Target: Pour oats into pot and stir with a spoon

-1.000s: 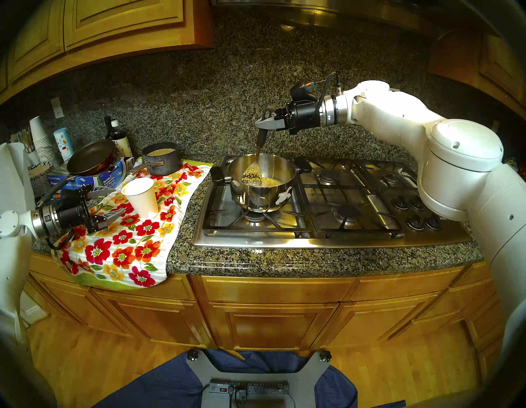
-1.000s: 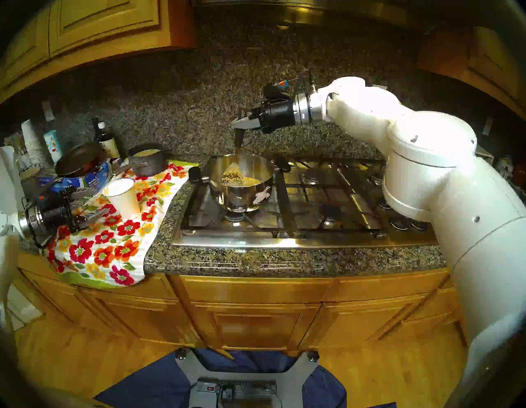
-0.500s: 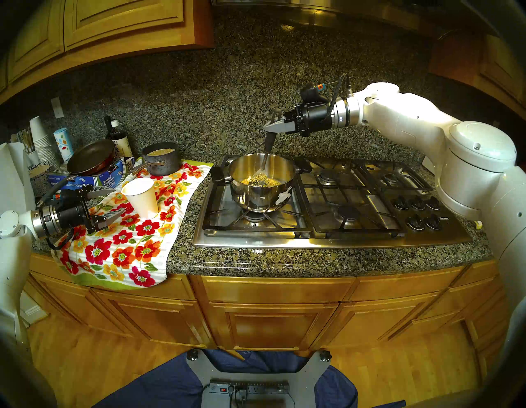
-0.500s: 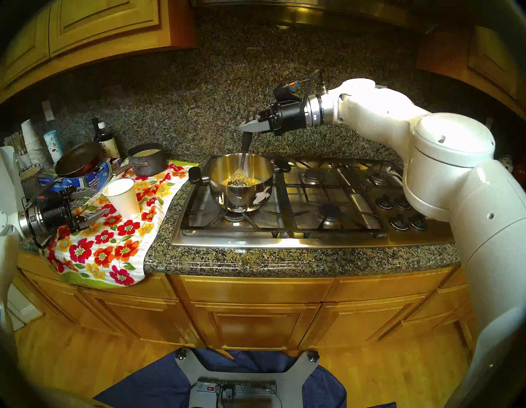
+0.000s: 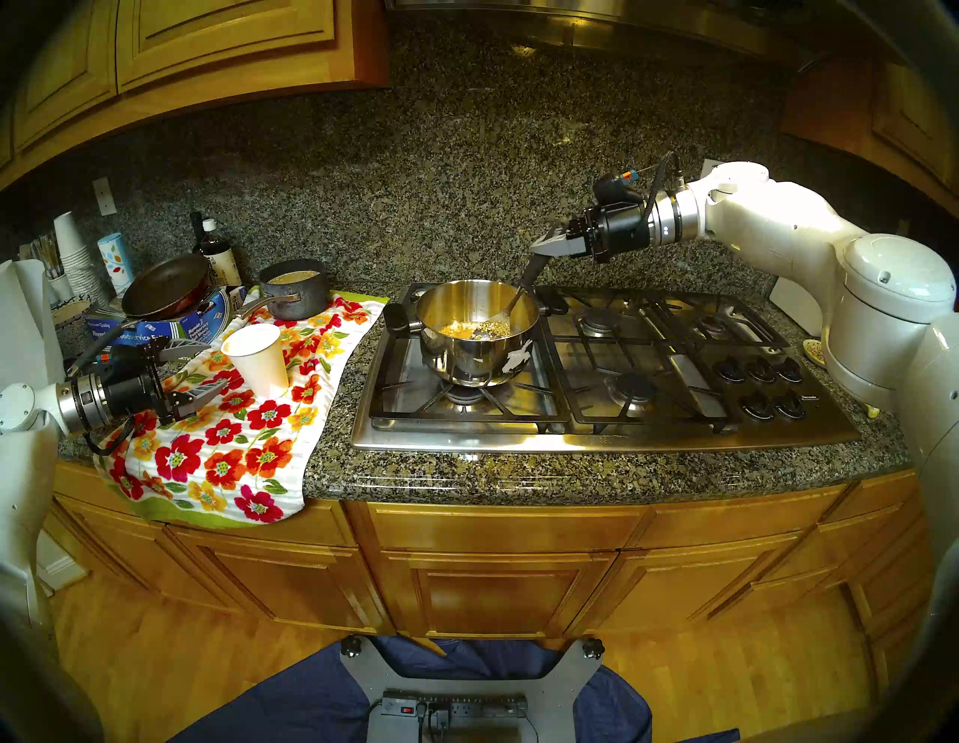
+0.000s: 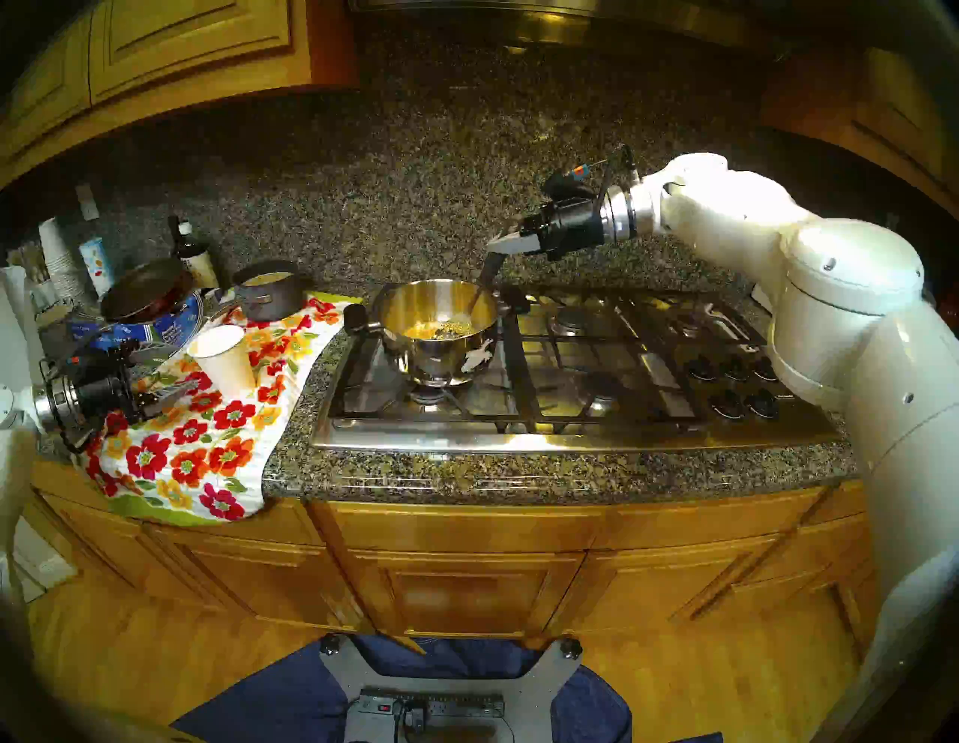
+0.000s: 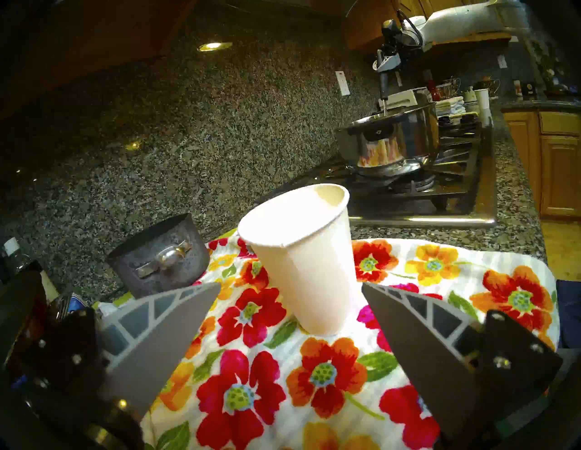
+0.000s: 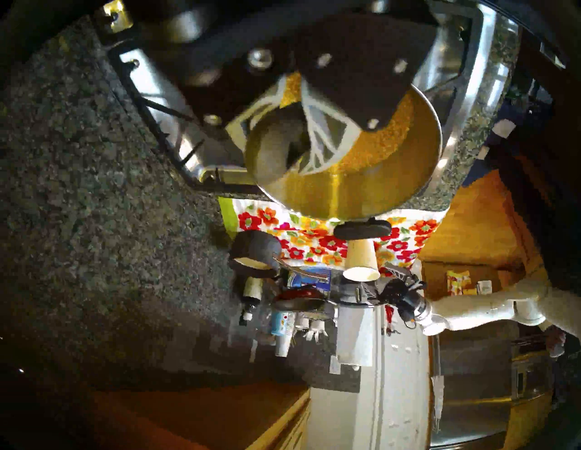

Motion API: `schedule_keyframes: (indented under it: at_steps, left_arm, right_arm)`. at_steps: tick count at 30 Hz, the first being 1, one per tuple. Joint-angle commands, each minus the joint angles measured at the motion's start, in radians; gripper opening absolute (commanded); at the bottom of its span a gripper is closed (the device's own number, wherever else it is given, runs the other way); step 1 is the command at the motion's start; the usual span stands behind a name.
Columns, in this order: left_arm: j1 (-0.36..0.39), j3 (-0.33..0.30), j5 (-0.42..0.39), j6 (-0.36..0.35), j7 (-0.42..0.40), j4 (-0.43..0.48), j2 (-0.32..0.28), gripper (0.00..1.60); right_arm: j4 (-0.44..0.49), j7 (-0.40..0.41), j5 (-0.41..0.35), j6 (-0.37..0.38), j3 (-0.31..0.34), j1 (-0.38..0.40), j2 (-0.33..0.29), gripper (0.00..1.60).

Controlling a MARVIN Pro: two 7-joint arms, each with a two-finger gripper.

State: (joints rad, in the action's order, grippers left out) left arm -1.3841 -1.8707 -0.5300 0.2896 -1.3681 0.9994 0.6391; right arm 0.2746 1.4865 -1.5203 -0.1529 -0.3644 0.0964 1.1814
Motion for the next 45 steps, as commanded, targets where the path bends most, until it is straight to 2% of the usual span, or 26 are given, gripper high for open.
schedule_keyframes:
  at_steps: [1,12,22,31,34,35,39,45]
  left_arm:
    - [0.024,-0.02,-0.017,-0.002,-0.001,0.014,-0.015,1.6]
    - [0.024,-0.019,-0.014,0.0,0.001,0.014,-0.015,1.6]
    - [0.023,-0.018,-0.012,0.0,0.002,0.014,-0.015,1.6]
    - [0.024,-0.019,-0.013,0.0,0.001,0.014,-0.015,1.6]
    - [0.024,-0.02,-0.015,-0.001,0.0,0.014,-0.015,1.6]
    - [0.024,-0.02,-0.016,-0.001,0.0,0.014,-0.015,1.6]
    - [0.024,-0.021,-0.017,-0.002,-0.001,0.014,-0.015,1.6]
    - [0.024,-0.021,-0.017,-0.002,-0.001,0.014,-0.015,1.6]
  right_arm:
    - [-0.078,-0.019,0.008,-0.017,-0.003,0.012,0.033,0.0]
    - [-0.131,-0.104,0.007,-0.019,-0.005,0.008,0.101,0.0]
    - [-0.133,-0.169,-0.004,-0.014,0.017,0.004,0.176,0.0]
    - [-0.114,-0.153,-0.033,-0.004,0.051,0.013,0.219,0.0]
    - [-0.102,-0.119,-0.043,0.001,0.064,0.018,0.218,0.0]
    - [-0.089,-0.08,-0.051,0.008,0.074,0.022,0.208,0.0]
    - [-0.071,-0.017,-0.06,0.019,0.084,0.025,0.187,0.0]
    - [-0.002,-0.003,-0.06,0.037,0.088,0.037,0.116,0.0]
